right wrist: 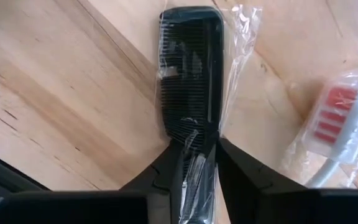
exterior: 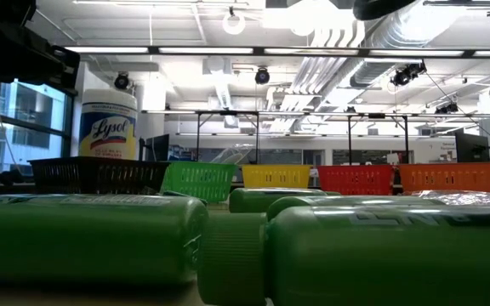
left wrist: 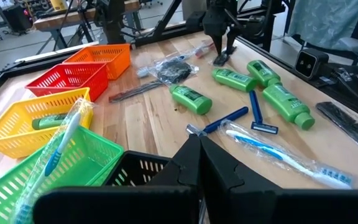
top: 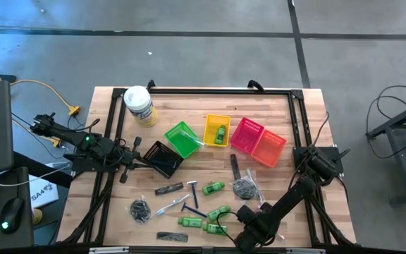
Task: Pick & Place Travel size toiletries
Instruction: Put the black comb into the red bin
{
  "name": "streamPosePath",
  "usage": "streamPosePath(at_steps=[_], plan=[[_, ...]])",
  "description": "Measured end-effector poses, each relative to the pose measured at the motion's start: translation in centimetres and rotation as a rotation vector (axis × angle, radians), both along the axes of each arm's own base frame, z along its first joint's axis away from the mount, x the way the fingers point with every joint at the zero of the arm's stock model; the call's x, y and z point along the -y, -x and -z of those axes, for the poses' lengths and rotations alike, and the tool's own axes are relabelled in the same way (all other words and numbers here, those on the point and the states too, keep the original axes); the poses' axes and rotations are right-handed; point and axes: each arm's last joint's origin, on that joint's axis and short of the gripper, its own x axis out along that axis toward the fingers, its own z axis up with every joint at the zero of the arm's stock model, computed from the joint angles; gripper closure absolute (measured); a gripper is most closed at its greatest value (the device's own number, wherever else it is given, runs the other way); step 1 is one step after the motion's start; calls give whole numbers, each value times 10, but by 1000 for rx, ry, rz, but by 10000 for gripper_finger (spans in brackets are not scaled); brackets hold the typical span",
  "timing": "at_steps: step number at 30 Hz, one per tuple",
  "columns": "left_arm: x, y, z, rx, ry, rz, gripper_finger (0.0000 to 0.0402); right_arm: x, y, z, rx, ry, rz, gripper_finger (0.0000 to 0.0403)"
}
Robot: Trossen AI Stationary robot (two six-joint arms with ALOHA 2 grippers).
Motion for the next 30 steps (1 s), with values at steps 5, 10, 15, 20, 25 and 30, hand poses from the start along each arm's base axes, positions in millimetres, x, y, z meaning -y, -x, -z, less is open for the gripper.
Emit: streamPosePath(at_steps=[5, 10, 15, 20, 25, 30], plan=[[0, 0, 0, 0, 0, 0, 401, 1, 0, 0, 15, 21, -2, 331], [0, 0, 0, 0, 0, 0, 402, 0, 1, -7, 50, 45, -8, 345], [0, 0, 0, -2, 0, 0, 402, 0, 3, -17, 113, 80, -17, 379], [0, 0, 0, -2, 0, 0, 402, 1, 3, -19, 115, 79, -17, 400], [0, 0, 0, -2, 0, 0, 402, 1, 3, -19, 127, 93, -18, 401], [0, 0, 0, -2, 0, 0, 402, 2, 3, -24, 142, 95, -20, 401]])
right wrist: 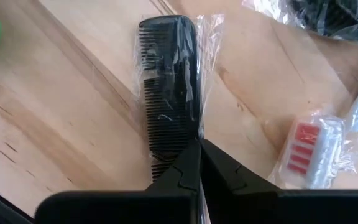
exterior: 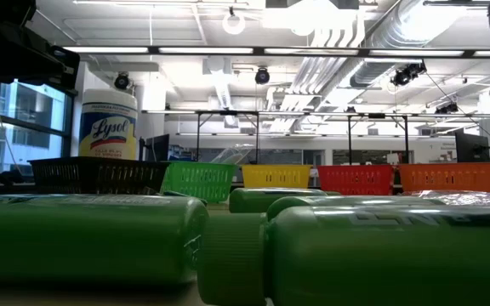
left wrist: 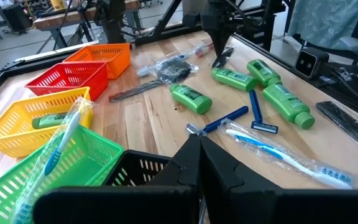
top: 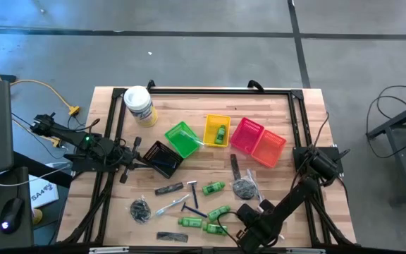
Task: Pick & Place Travel size toiletries
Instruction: Put the black comb into the red bin
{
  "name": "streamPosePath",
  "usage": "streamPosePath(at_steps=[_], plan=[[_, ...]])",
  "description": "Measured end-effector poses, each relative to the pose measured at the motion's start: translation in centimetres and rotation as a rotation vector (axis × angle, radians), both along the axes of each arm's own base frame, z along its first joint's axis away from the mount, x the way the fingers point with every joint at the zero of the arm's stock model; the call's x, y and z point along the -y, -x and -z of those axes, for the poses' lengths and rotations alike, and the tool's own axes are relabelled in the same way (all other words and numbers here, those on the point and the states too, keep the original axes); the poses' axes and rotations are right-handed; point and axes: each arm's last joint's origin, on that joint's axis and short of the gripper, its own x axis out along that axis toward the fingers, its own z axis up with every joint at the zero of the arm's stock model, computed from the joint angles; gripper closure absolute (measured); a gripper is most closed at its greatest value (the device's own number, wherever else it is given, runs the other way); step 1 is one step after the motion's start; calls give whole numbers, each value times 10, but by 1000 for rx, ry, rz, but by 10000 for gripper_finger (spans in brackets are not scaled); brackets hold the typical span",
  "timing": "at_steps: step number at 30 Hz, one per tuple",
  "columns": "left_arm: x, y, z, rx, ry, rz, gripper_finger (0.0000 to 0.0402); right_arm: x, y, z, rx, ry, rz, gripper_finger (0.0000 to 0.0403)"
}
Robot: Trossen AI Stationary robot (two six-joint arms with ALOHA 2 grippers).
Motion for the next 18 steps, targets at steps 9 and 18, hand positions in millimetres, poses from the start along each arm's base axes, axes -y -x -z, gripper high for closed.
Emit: streamPosePath(at_steps=[9, 18], plan=[[0, 0, -2, 21, 8, 0, 402, 8, 4, -36, 123, 31, -8, 401], [0, -1, -3, 27, 11, 0, 402, 20, 15, -82, 335, 177, -173, 400]])
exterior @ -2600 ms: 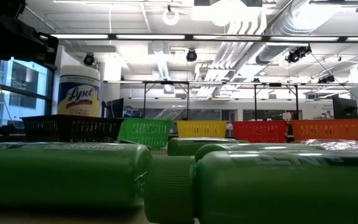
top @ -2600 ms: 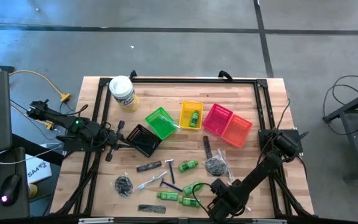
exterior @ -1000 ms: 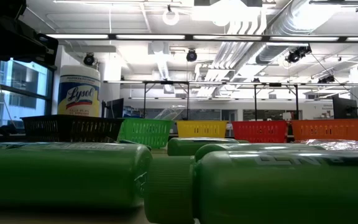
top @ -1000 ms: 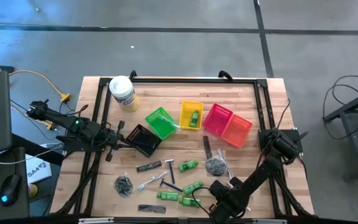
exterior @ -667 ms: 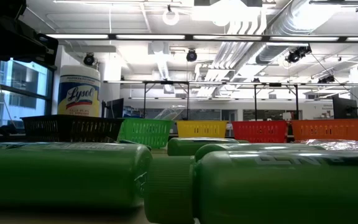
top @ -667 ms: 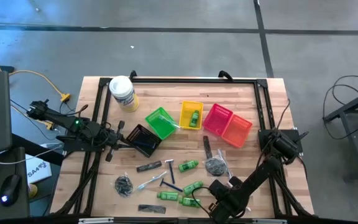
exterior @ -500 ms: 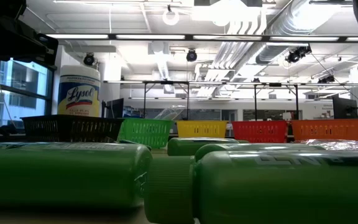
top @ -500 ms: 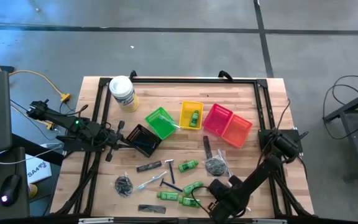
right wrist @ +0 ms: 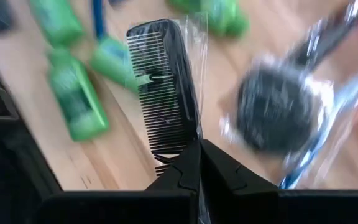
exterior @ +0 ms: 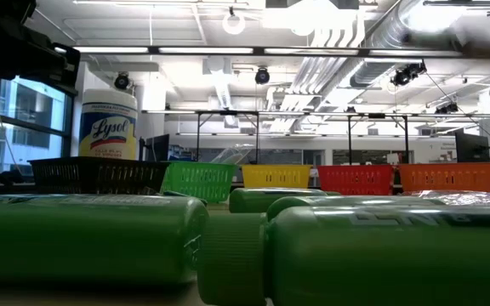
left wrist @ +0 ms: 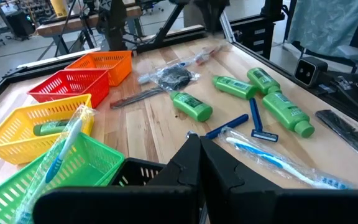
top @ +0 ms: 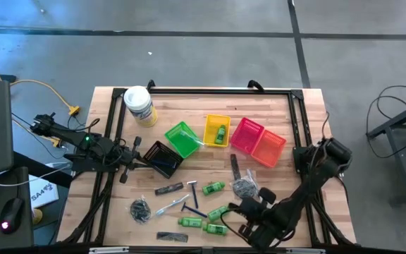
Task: Pick & Place Travel size toiletries
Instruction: Put the black comb into the red bin
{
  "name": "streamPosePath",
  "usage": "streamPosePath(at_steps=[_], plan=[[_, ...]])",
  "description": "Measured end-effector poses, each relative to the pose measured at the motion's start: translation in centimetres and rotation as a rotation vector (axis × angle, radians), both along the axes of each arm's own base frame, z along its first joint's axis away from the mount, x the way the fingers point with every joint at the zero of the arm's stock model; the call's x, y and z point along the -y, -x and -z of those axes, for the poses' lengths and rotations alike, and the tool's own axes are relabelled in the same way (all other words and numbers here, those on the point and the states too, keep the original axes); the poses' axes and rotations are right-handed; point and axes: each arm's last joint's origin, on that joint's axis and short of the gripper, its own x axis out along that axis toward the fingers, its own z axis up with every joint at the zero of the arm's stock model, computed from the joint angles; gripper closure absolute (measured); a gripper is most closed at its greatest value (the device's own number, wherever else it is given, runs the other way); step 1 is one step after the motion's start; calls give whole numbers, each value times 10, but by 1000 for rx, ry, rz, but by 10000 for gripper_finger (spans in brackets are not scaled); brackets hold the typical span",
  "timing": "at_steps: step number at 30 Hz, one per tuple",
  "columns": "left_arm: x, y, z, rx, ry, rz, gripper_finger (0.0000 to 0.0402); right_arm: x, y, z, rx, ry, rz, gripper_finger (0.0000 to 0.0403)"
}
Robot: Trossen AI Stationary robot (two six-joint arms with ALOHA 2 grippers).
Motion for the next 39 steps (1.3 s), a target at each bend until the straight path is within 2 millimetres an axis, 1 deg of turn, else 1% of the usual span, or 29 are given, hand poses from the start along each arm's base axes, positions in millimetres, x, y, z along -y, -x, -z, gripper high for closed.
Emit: streamPosePath(at_steps=[5, 10, 13, 16, 19, 22, 25, 29, 32, 35, 39], plan=[[0, 0, 0, 4, -18, 3, 402, 10, 4, -26, 102, 125, -140, 400], [0, 0, -1, 24, -53, 8, 402, 20, -1, -49, 157, 188, -305, 400], [0, -1, -4, 51, -43, 7, 402, 26, -5, -61, 192, 223, -411, 400], [0, -1, -7, 74, 20, -7, 402, 29, -3, -69, 193, 277, -517, 400], [-1, -2, -9, 85, 62, -65, 402, 40, 6, -72, 194, 300, -548, 400], [-2, -2, -10, 91, 76, -110, 402, 52, 11, -78, 264, 286, -573, 400], [-3, -2, -11, 99, 81, -115, 402, 62, 12, -86, 359, 249, -657, 400], [-3, -2, -11, 101, 81, -115, 402, 79, 19, -84, 444, 221, -748, 400], [-3, -2, -11, 104, 78, -142, 402, 95, 22, -82, 533, 217, -732, 400], [-5, -2, -11, 107, 86, -212, 402, 112, 26, -79, 600, 194, -743, 400], [-6, -2, -11, 107, 92, -241, 402, 130, 38, -72, 715, 193, -776, 400]])
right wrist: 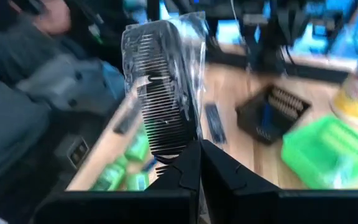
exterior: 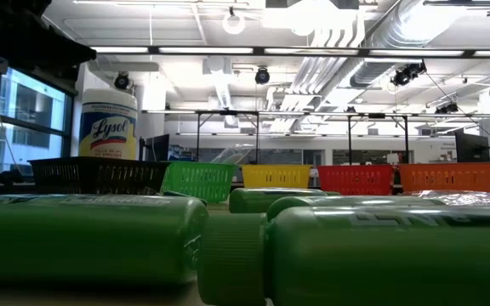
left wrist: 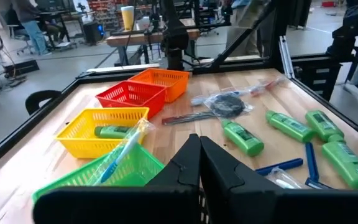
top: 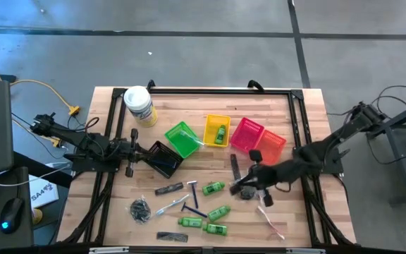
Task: Pick & Place Travel size toiletries
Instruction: Put the black comb into the red bin
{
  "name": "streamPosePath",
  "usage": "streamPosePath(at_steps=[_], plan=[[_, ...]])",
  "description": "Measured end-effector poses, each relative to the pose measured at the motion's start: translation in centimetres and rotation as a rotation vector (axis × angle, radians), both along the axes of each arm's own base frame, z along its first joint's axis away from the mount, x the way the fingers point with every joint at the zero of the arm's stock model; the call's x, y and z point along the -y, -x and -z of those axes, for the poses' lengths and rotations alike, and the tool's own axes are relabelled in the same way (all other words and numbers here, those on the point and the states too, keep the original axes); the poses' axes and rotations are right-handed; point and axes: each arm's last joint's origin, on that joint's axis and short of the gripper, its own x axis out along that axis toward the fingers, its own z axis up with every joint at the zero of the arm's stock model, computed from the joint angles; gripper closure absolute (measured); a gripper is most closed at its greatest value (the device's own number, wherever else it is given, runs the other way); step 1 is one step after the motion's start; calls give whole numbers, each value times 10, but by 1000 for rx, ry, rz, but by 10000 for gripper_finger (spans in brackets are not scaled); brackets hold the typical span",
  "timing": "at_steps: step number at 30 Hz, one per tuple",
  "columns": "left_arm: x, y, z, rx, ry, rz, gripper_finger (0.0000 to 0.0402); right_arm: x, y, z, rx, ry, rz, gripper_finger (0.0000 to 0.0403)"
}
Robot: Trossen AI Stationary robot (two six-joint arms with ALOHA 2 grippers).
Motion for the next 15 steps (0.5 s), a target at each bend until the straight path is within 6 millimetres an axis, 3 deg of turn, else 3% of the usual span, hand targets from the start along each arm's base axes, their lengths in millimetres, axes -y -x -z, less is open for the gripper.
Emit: streamPosePath(at_steps=[9, 15], plan=[[0, 0, 1, -6, 13, -2, 402, 30, 41, 28, 190, -79, -56, 400], [0, 0, 1, -7, 13, -2, 402, 54, 64, 56, 340, -70, 41, 400]])
